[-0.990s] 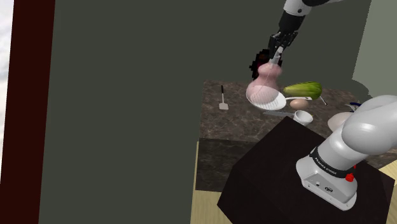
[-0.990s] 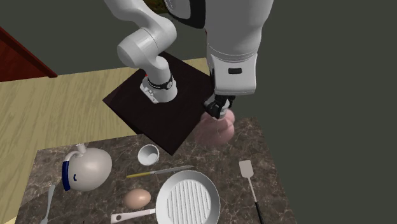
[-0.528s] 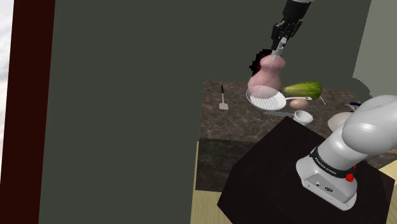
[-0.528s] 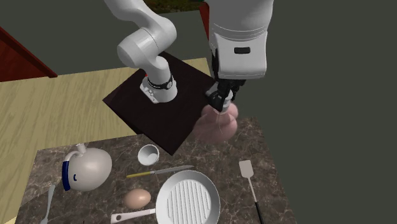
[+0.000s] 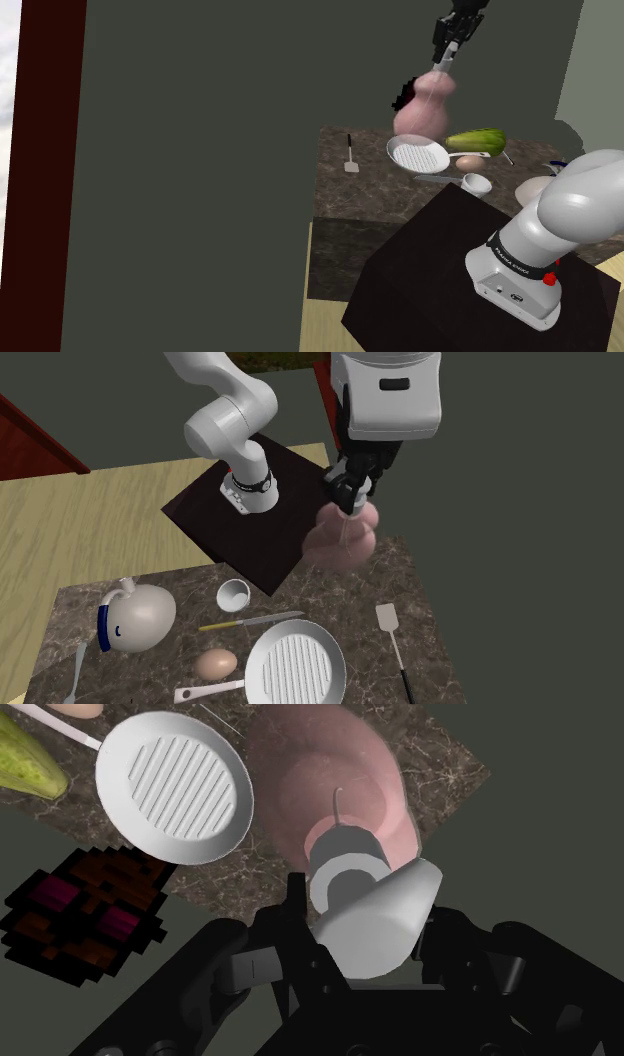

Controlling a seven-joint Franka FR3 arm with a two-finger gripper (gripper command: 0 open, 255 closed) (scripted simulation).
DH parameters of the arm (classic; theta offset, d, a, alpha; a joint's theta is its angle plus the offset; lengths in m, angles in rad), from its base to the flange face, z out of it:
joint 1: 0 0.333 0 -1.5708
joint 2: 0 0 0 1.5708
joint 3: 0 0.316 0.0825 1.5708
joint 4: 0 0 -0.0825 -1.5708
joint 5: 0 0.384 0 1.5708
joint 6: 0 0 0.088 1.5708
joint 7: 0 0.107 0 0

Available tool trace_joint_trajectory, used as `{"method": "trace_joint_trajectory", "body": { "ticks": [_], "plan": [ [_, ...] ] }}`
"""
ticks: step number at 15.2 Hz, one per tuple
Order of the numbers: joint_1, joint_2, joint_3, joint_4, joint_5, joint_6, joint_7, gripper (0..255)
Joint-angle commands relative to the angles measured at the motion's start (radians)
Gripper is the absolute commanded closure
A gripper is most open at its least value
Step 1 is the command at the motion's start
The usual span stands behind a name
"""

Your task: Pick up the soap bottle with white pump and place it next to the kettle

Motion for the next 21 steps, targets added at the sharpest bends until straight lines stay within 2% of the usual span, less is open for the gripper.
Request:
{"method": "trace_joint_trajectory", "body": {
  "ticks": [1, 18, 21],
  "plan": [
    [0.000, 0.005, 0.000, 0.034, 0.001, -0.028, -0.003, 255],
    [0.005, 0.081, 0.004, 0.332, 0.010, -0.250, -0.013, 255],
    [-0.014, 0.015, -0.035, 0.284, -0.012, -0.264, -0.068, 255]
  ]
}}
